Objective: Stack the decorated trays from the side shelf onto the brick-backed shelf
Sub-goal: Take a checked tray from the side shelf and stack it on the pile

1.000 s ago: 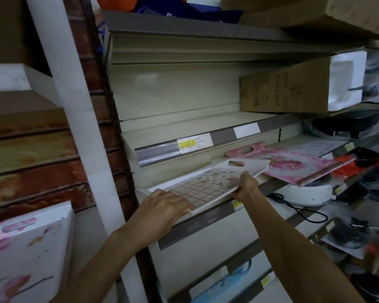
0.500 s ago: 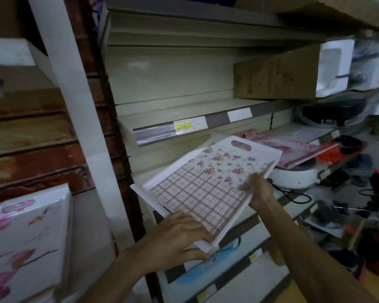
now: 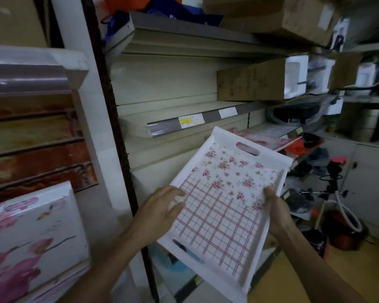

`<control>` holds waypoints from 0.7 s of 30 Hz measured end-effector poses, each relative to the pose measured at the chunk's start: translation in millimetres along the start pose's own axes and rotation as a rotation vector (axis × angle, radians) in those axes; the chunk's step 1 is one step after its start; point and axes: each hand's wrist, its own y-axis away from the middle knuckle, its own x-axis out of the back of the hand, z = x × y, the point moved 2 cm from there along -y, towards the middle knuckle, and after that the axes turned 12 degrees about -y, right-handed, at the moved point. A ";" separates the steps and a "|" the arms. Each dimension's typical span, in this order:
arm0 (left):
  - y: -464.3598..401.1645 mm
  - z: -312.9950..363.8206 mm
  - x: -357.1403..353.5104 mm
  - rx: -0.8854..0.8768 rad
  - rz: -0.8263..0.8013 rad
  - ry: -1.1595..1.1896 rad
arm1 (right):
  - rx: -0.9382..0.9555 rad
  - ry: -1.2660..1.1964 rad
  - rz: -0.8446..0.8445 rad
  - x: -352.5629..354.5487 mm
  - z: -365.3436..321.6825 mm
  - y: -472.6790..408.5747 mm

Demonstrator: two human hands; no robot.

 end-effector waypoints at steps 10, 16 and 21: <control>48.3 -23.4 18.5 0.463 -0.214 0.430 | 0.036 0.049 -0.038 10.7 3.5 73.5; 79.6 -14.7 37.0 0.386 -0.174 0.557 | 0.152 0.204 -0.036 -10.0 17.1 99.2; 120.6 -30.4 60.6 0.439 -0.111 0.590 | 0.094 0.242 -0.111 -39.0 38.6 108.8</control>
